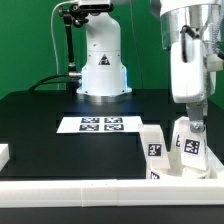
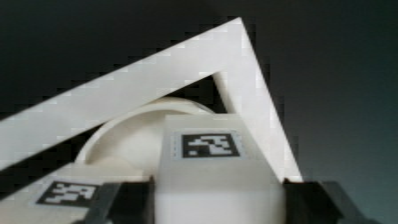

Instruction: Assemble stool

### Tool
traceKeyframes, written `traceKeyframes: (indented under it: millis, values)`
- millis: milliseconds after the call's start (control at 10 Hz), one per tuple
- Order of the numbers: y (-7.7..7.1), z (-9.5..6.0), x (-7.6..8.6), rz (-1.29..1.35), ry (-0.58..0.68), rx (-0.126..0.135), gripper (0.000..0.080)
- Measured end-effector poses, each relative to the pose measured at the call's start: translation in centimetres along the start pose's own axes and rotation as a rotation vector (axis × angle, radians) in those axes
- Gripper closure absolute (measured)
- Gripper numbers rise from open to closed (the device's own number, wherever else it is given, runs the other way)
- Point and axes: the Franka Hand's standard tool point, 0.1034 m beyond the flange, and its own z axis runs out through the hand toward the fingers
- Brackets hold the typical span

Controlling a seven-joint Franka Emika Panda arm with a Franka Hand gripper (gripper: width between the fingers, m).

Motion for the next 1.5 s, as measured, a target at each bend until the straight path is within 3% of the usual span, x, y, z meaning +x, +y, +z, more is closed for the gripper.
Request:
traceKeyframes:
  millis: [300, 400, 500, 600, 900, 1300, 1500]
  values:
    - [0.0, 0.1, 0.0, -0.014, -0.002, 0.000, 0.0446]
    - [0.0, 0.0, 0.0, -0.032, -0.002, -0.001, 0.0274]
    - [-0.2, -0.3, 0.0, -0.090, -0.005, 0.000, 0.0274]
    - [-0.3, -0.6, -0.2, -0.115, -0.010, 0.004, 0.0176]
    - [-0.7, -1.8, -0.6, -0.372, -0.022, 0.020, 0.0151]
    - [-0.6, -1.5, -0.4, -0.651, -0.013, 0.015, 0.0150]
    - [-0.6, -1.7, -0.4, -0.900, 0.012, -0.032, 0.0150]
